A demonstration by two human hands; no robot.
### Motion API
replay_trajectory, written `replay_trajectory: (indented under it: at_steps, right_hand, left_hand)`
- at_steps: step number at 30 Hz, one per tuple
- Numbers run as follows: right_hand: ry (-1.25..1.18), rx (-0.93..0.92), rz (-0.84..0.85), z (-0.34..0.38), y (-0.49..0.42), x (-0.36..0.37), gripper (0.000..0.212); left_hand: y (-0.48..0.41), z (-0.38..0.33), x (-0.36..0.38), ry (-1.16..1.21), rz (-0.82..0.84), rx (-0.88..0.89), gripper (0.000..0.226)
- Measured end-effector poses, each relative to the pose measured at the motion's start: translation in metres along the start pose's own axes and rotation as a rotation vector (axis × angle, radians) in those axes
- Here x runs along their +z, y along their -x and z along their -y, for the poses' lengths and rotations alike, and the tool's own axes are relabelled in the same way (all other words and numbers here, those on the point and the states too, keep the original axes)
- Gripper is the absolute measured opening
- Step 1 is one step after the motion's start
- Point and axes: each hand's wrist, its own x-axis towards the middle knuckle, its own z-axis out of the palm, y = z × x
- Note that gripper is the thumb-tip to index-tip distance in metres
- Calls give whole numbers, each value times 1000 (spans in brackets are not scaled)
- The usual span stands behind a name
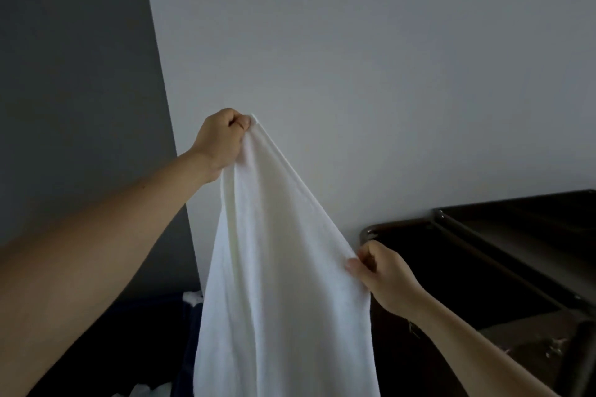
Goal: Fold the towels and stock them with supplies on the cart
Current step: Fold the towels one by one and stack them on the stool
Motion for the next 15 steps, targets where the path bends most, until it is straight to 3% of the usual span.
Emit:
replay_trajectory:
  at_steps: [13, 15]
  right_hand:
    - [-13, 24, -72, -30, 26, 16, 7]
    - [1, -13, -51, -28, 28, 13, 14]
  left_hand:
    - [-11, 46, -18, -163, -131, -152, 28]
    - [-12, 53, -21, -163, -145, -170, 28]
